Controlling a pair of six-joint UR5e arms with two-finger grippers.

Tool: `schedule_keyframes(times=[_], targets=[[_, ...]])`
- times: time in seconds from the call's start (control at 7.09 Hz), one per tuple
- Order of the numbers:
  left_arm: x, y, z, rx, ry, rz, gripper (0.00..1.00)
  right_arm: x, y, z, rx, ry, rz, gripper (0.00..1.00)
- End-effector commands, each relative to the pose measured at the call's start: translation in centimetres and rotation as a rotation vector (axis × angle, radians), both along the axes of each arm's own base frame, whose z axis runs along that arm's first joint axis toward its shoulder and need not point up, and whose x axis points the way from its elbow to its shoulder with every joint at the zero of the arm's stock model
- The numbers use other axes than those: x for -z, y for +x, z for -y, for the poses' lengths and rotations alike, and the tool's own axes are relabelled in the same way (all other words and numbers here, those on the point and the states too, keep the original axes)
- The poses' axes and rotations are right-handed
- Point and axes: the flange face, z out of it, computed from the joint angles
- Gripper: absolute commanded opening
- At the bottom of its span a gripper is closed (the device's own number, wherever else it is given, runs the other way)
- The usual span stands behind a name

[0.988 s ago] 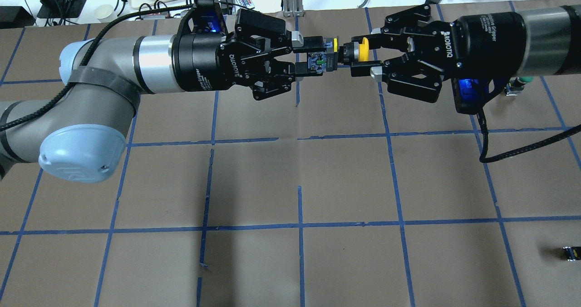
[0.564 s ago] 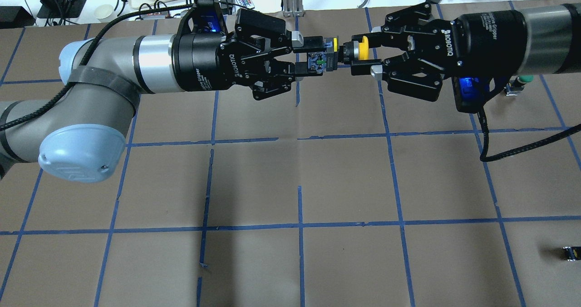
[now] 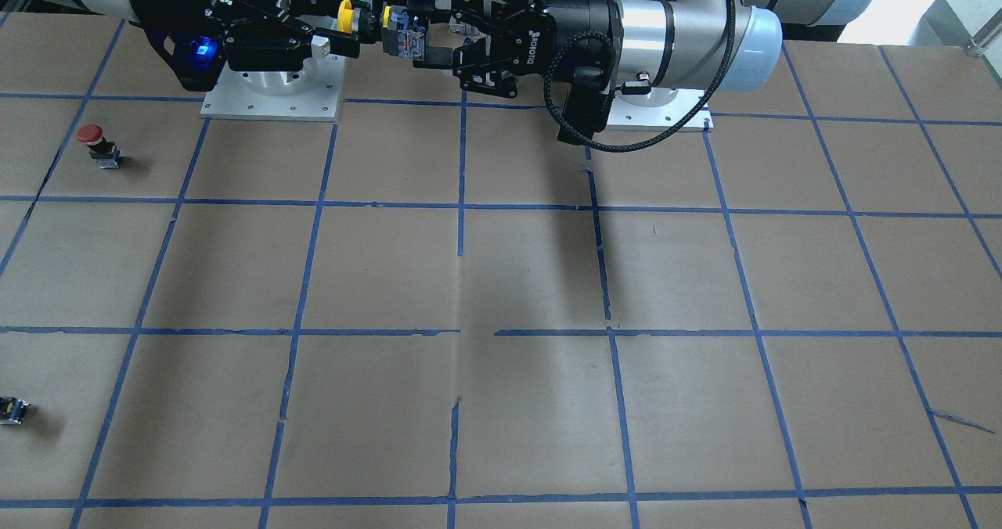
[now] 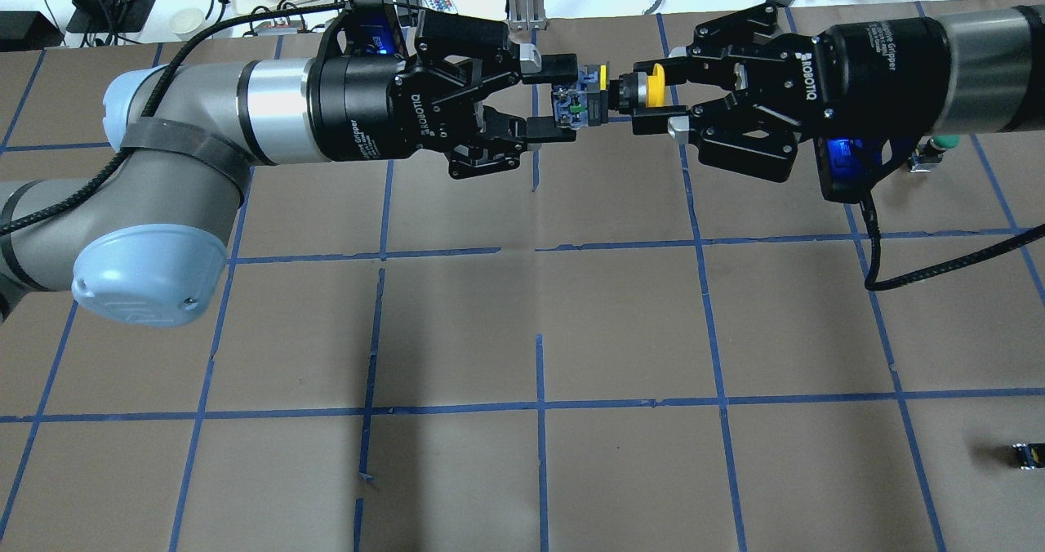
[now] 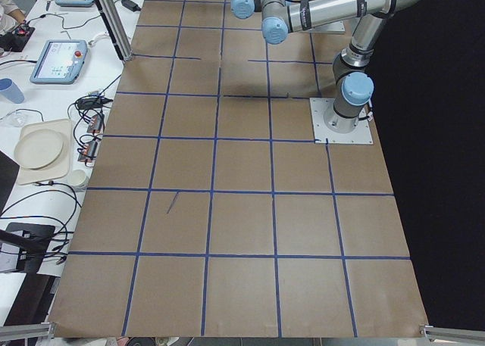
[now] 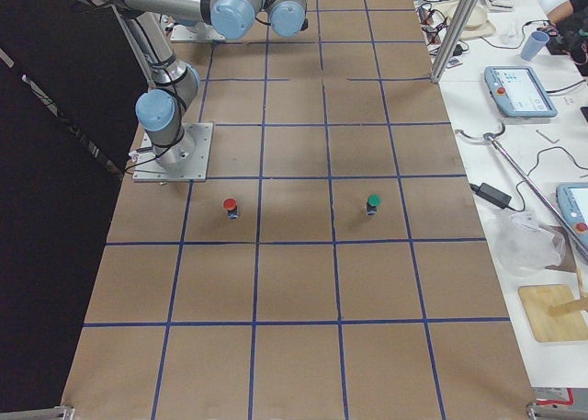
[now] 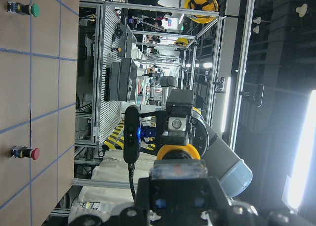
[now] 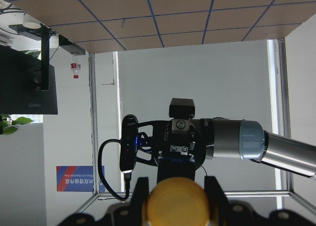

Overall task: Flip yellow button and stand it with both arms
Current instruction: 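Close the right gripper on the yellow cap while the left gripper holds the body, then open the left gripper and pull it back while the right gripper carries the button away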

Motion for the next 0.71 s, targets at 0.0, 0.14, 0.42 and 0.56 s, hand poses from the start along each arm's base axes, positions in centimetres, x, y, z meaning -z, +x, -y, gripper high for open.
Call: schedule_keyframes(times=[0.0, 0.14, 0.42, 0.56], targets=[[-0.5, 0.1, 0.3, -0.002, 0.033, 0.0, 1.0, 0.0, 0.0, 0.1, 0.0, 0.0, 0.0, 0.06], [-0.7, 1.5, 1.0, -0.032, 0.036, 0.012, 1.0, 0.0, -0.2, 0.3, 0.002, -0.001, -0.002, 0.06], [0.4, 4.3, 2.1, -0.096, 0.061, 0.152, 1.0, -1.7, -1.8, 1.0, -0.015, -0.05, -0.07, 0.06], [1.2, 4.8, 2.4, -0.107, 0.055, 0.259, 1.0, -2.7, -4.2, 1.3, -0.054, -0.109, -0.194, 0.06]])
